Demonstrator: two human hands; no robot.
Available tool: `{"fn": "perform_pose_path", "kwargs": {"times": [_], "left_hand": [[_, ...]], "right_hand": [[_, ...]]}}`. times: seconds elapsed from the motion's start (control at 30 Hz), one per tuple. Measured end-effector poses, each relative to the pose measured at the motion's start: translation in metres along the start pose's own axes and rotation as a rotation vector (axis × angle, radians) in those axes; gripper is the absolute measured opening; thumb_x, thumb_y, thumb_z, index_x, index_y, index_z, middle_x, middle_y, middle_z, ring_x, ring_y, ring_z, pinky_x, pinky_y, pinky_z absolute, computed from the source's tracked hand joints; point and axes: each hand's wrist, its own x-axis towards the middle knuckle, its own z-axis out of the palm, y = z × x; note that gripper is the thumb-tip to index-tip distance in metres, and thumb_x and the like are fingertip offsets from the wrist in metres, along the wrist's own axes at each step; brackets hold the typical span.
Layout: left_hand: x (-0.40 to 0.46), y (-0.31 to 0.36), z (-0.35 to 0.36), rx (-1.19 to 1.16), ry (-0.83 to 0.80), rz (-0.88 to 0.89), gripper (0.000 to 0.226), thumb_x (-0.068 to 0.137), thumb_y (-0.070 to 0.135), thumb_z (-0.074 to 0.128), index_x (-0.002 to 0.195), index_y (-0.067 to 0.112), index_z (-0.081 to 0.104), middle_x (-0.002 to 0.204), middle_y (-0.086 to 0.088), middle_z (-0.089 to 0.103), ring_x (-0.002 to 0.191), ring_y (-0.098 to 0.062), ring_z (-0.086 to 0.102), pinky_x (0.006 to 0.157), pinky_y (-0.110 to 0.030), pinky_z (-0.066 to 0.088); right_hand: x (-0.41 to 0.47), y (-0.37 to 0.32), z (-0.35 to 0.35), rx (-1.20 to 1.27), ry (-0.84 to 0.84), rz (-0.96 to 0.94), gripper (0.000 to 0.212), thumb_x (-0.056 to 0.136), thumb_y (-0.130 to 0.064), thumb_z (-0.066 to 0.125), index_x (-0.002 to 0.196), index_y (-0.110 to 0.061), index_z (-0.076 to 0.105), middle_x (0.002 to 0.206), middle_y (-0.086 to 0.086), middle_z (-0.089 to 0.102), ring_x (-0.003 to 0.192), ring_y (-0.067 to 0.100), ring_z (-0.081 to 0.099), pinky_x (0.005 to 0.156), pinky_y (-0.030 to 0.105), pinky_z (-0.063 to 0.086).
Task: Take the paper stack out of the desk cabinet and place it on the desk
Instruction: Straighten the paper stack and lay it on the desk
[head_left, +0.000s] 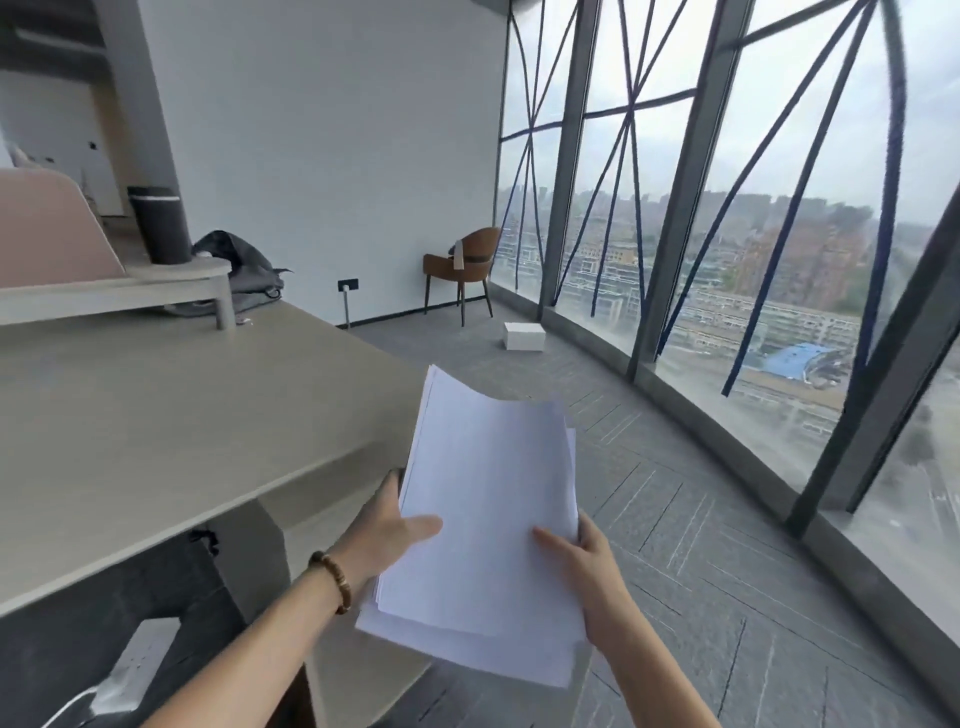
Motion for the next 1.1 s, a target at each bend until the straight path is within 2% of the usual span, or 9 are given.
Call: {"fn": "perform_pose_path", "kwargs": {"times": [0.13, 0.27, 0.37, 0.47, 0.6, 0.73, 0.9, 1.0, 1.1], "left_hand": [[-0.018, 0.032, -0.051, -0.034, 0.073, 0.052, 0.058, 0.065, 0.024, 0.072, 0.119, 0.031, 0.051, 0.117, 0.003, 0.071, 0.103, -0.019, 0.071, 0.095, -0.052, 0.054], [-0.042, 0.062, -0.099, -0.075, 0.122, 0.095, 0.051, 0.080, 0.012, 0.067, 0.125, 0.022, 0.044, 0.121, -0.009, 0.065, 0.108, -0.029, 0.067, 0.092, -0.046, 0.055], [-0.058, 0.069, -0.139, -0.125, 0.157, 0.095, 0.044, 0.093, 0.000, 0.060, 0.128, 0.018, 0.039, 0.123, -0.014, 0.062, 0.110, -0.037, 0.066, 0.086, -0.046, 0.056], [-0.073, 0.068, -0.182, -0.156, 0.212, 0.106, 0.047, 0.094, 0.002, 0.060, 0.128, 0.024, 0.038, 0.125, -0.008, 0.061, 0.108, -0.030, 0.068, 0.083, -0.041, 0.059], [-0.088, 0.055, -0.245, -0.215, 0.302, 0.130, 0.050, 0.091, -0.004, 0.062, 0.126, 0.027, 0.042, 0.126, -0.007, 0.063, 0.111, -0.031, 0.067, 0.088, -0.045, 0.058], [-0.096, 0.037, -0.301, -0.269, 0.409, 0.151, 0.054, 0.091, -0.008, 0.060, 0.125, 0.032, 0.045, 0.126, -0.003, 0.066, 0.115, -0.028, 0.066, 0.095, -0.048, 0.055], [-0.098, 0.007, -0.358, -0.259, 0.538, 0.168, 0.057, 0.092, -0.008, 0.059, 0.131, 0.032, 0.054, 0.126, 0.005, 0.070, 0.116, -0.018, 0.067, 0.101, -0.043, 0.051], [-0.100, -0.013, -0.380, -0.260, 0.601, 0.153, 0.047, 0.093, -0.007, 0.058, 0.131, 0.021, 0.059, 0.124, 0.000, 0.072, 0.116, -0.022, 0.067, 0.100, -0.043, 0.052], [-0.104, -0.031, -0.395, -0.282, 0.651, 0.137, 0.044, 0.094, -0.007, 0.057, 0.129, 0.019, 0.060, 0.122, 0.000, 0.073, 0.113, -0.020, 0.069, 0.095, -0.037, 0.054]], "right_hand": [[0.003, -0.041, 0.042, 0.014, -0.091, -0.044, 0.048, 0.076, -0.004, 0.080, 0.121, -0.010, 0.064, 0.108, 0.011, 0.079, 0.095, 0.035, 0.076, 0.082, 0.050, 0.062], [0.001, -0.077, 0.098, 0.059, -0.182, -0.111, 0.041, 0.084, 0.000, 0.074, 0.119, -0.018, 0.063, 0.109, 0.008, 0.078, 0.095, 0.032, 0.077, 0.078, 0.045, 0.063], [0.003, -0.095, 0.146, 0.092, -0.239, -0.126, 0.034, 0.088, -0.012, 0.070, 0.118, -0.028, 0.065, 0.109, 0.002, 0.078, 0.097, 0.029, 0.076, 0.083, 0.046, 0.061], [0.009, -0.106, 0.196, 0.105, -0.278, -0.123, 0.027, 0.092, -0.024, 0.066, 0.119, -0.031, 0.066, 0.112, 0.001, 0.077, 0.101, 0.029, 0.075, 0.093, 0.051, 0.058], [0.018, -0.116, 0.261, 0.094, -0.396, -0.148, 0.026, 0.095, -0.014, 0.062, 0.118, -0.027, 0.064, 0.110, 0.004, 0.078, 0.094, 0.029, 0.076, 0.082, 0.046, 0.061], [0.031, -0.118, 0.328, -0.002, -0.468, -0.250, 0.032, 0.096, -0.007, 0.058, 0.120, -0.025, 0.064, 0.114, 0.004, 0.077, 0.103, 0.030, 0.074, 0.092, 0.052, 0.058], [0.041, -0.109, 0.406, -0.046, -0.482, -0.318, 0.044, 0.095, 0.002, 0.052, 0.129, -0.026, 0.059, 0.119, -0.002, 0.074, 0.104, 0.019, 0.073, 0.082, 0.033, 0.058], [0.043, -0.098, 0.439, -0.071, -0.513, -0.323, 0.049, 0.096, 0.003, 0.049, 0.132, -0.029, 0.056, 0.123, -0.005, 0.072, 0.110, 0.016, 0.070, 0.086, 0.032, 0.057], [0.045, -0.085, 0.462, -0.088, -0.568, -0.320, 0.055, 0.096, 0.004, 0.047, 0.135, -0.034, 0.054, 0.126, -0.010, 0.070, 0.114, 0.013, 0.068, 0.088, 0.031, 0.056]]}}
